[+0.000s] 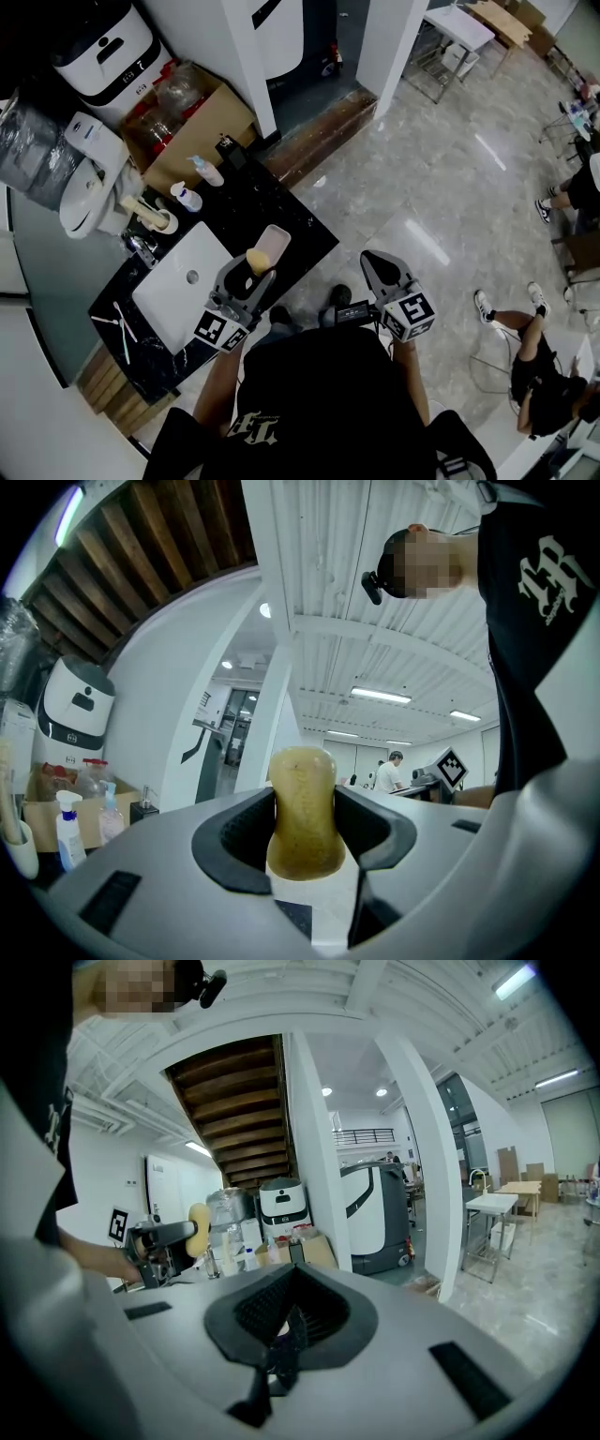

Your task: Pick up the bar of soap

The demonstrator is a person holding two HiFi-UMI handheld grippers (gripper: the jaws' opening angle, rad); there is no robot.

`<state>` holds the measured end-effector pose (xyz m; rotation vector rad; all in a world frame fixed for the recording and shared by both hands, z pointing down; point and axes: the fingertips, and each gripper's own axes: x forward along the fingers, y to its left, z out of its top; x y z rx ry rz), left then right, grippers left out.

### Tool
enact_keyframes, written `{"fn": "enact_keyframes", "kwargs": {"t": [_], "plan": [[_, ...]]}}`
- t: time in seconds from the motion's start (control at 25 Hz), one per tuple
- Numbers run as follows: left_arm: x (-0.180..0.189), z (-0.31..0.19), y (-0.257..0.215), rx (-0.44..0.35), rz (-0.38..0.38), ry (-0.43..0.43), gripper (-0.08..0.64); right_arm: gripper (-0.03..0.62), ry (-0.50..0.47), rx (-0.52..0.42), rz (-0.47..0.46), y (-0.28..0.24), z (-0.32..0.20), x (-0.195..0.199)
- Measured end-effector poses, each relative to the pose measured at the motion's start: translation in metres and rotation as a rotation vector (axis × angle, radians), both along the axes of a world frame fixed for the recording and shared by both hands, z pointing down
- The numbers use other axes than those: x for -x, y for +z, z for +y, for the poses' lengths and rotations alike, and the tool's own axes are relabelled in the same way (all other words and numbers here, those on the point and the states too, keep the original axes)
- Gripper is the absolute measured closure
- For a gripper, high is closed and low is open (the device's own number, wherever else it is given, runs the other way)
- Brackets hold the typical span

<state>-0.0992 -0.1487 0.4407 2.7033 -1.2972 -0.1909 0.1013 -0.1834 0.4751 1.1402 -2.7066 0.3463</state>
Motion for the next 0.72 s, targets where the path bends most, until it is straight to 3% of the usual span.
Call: {"fn": "enact_keyframes", "kwargs": {"t": [0.72], "plan": [[0.0066,-0.0059,0.0072,0.017,0.011,-0.022,0.353,0.583,-0.006,0.006,0.028,0.0049,-0.0090,0.0050]]}}
